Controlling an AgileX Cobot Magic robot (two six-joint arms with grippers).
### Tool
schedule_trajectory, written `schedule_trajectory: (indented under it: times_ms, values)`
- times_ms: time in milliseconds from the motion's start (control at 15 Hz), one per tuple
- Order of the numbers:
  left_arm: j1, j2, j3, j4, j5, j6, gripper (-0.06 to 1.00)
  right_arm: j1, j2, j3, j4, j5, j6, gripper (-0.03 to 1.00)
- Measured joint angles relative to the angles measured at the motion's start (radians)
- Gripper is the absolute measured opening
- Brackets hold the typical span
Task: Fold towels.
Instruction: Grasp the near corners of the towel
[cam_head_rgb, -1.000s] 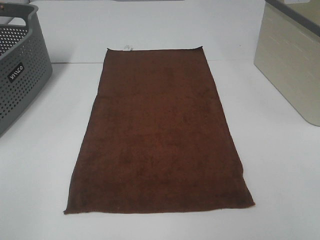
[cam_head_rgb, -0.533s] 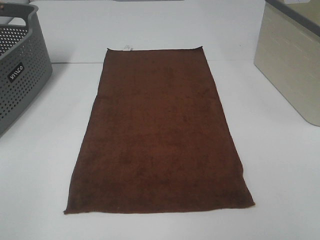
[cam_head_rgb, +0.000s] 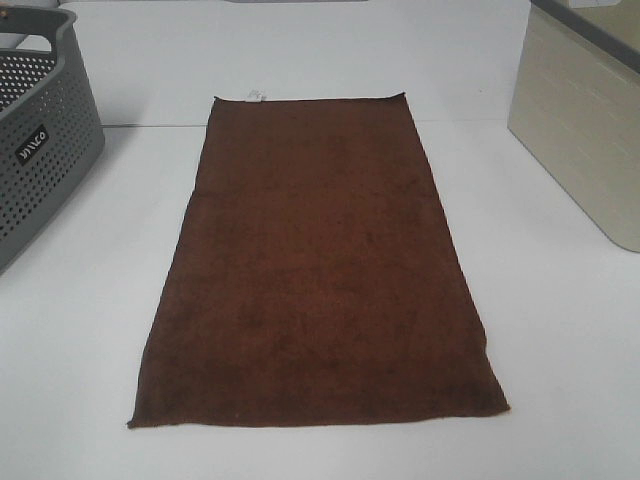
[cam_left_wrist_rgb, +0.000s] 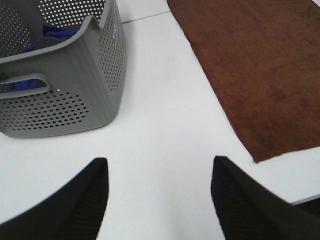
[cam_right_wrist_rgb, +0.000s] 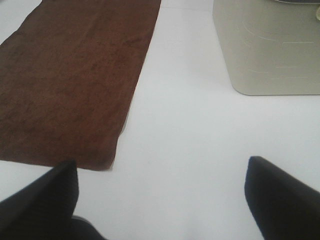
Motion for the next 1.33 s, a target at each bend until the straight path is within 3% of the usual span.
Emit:
schedule_trajectory:
  times_ms: [1333]
  values:
    - [0.0, 0.0, 0.0, 0.0, 0.0, 0.0, 0.58, 0.0, 0.0, 0.0, 0.0, 0.0, 0.0, 0.85]
